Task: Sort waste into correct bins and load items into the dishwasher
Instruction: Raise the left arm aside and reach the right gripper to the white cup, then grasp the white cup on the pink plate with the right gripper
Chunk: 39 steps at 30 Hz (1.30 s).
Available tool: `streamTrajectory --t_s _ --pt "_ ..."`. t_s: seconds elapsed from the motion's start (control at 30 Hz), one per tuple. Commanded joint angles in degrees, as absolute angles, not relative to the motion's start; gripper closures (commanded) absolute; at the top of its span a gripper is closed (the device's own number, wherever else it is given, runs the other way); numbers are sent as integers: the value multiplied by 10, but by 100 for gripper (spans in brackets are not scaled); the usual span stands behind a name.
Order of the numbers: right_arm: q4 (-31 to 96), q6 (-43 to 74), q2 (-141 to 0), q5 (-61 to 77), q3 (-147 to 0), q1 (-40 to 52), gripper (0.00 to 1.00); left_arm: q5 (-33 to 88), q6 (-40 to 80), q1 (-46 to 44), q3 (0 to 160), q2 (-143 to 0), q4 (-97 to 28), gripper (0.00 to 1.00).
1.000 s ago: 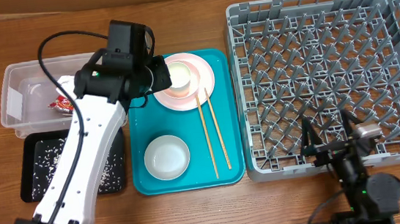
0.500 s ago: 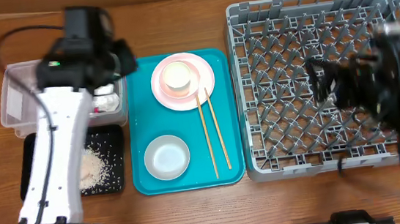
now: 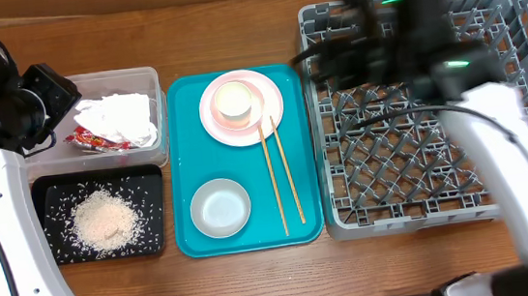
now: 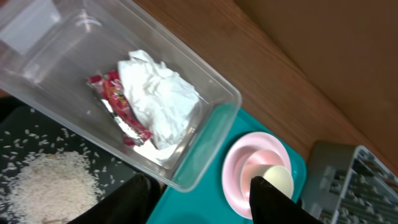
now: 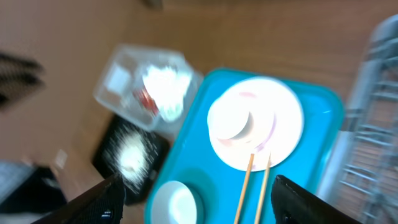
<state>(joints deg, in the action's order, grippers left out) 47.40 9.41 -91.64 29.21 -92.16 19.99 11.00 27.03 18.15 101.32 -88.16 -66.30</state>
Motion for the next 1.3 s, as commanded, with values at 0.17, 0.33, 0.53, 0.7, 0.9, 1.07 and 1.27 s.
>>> streamTrajectory --t_s 0.17,0.33,0.53,0.7,0.9,1.07,1.27 --pt "385 -51 -1032 -4 -935 388 25 174 270 150 1026 -872 -704 14" --pt "307 -76 -1082 -4 -934 417 34 174 270 150 1025 -872 -721 0" --pt "248 -76 -1131 -4 -934 420 34 174 270 150 1025 -872 -722 0" --pt "223 -76 -1167 -3 -934 421 38 174 270 150 1025 -872 -722 0" --pt "211 -76 -1199 -3 -934 420 42 174 270 150 1025 -873 -722 0" --pt "213 -76 -1211 -4 -933 420 45 174 270 150 1025 -873 -722 0" --pt "236 -92 -1216 -4 -933 420 53 174 270 150 1025 -873 -722 0"
